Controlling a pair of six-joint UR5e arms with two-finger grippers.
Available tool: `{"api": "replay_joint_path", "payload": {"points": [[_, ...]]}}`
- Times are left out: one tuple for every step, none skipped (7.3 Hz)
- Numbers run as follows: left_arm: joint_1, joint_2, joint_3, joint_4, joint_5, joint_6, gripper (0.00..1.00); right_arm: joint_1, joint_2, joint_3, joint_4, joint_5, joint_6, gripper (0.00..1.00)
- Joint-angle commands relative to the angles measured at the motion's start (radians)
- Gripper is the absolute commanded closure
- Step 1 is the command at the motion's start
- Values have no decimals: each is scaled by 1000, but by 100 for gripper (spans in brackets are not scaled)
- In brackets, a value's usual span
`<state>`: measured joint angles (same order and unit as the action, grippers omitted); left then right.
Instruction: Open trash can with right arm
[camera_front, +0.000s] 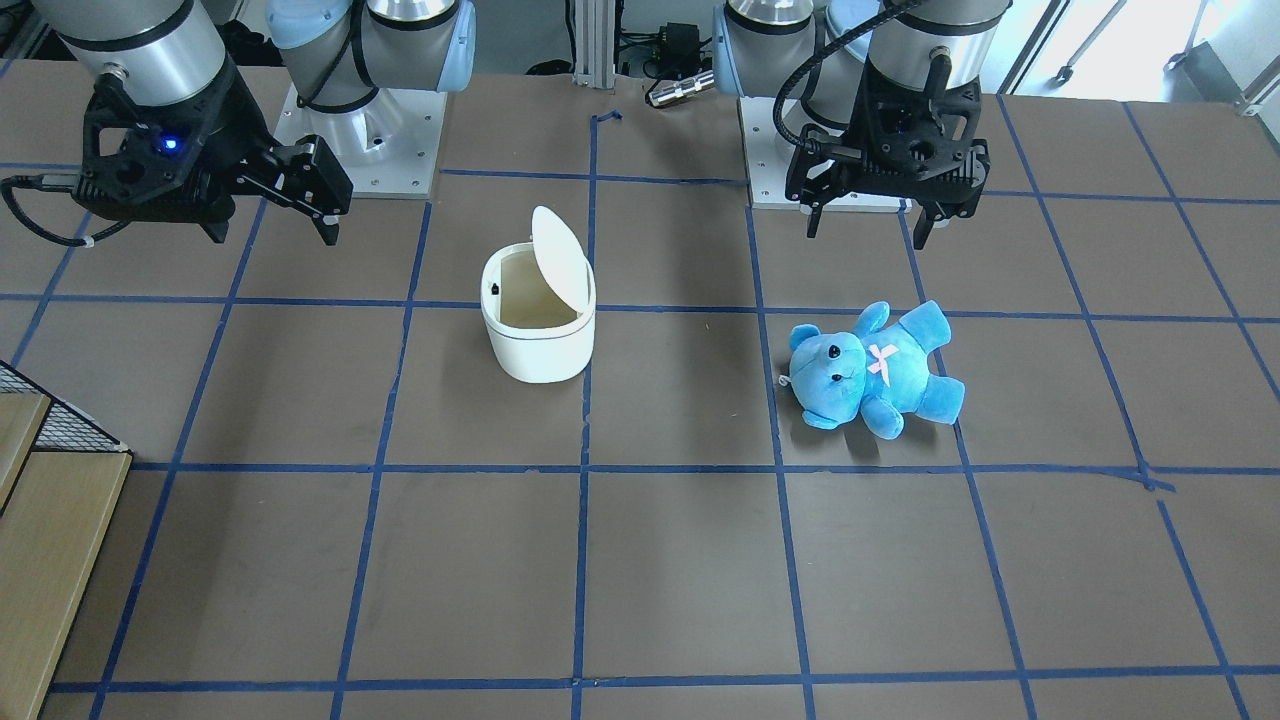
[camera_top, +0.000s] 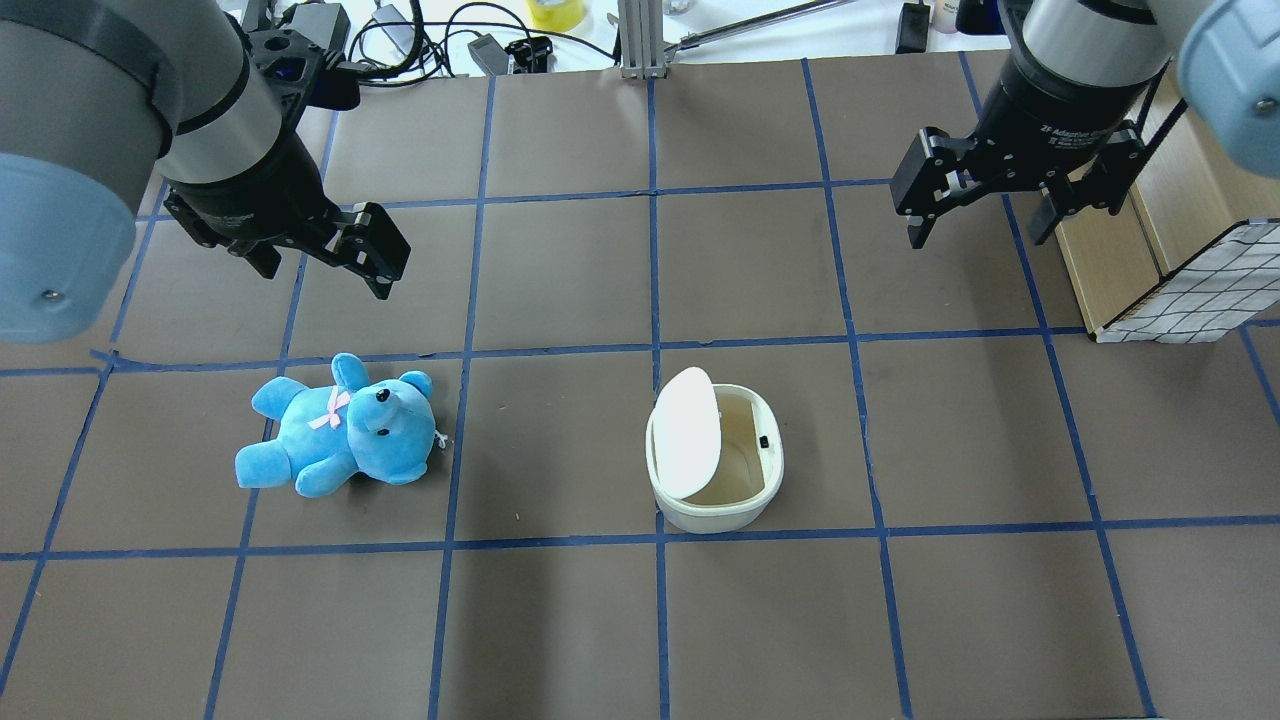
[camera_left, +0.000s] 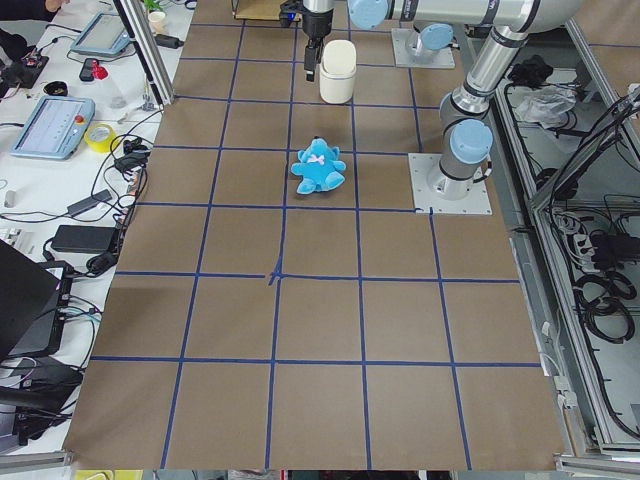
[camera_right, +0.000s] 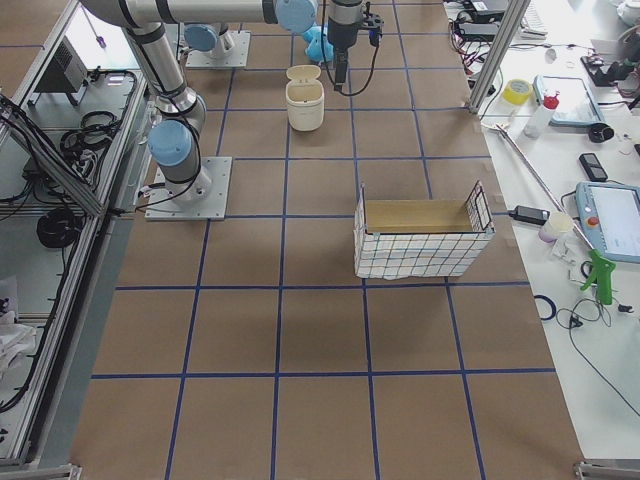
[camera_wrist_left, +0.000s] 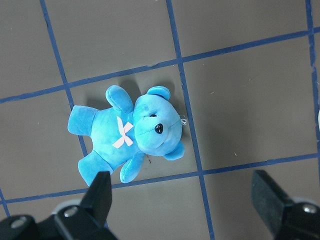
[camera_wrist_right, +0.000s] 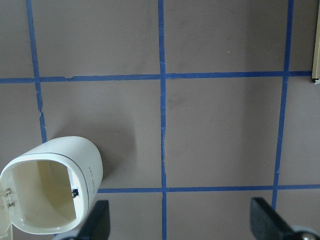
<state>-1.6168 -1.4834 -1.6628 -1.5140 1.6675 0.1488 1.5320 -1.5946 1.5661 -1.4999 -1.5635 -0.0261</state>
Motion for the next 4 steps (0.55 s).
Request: {"api": "replay_joint_path", "payload": {"points": [[0, 0, 0, 0, 2, 0, 0, -1, -16, -1, 18, -3, 0, 0], [0, 0, 0, 0, 0, 0, 0, -1, -19, -1, 30, -4, 0, 0], [0, 0, 0, 0, 0, 0, 0, -1, -19, -1, 29, -9, 0, 0], [0, 0, 0, 0, 0, 0, 0, 0, -19, 0, 29, -9, 0, 0]]}}
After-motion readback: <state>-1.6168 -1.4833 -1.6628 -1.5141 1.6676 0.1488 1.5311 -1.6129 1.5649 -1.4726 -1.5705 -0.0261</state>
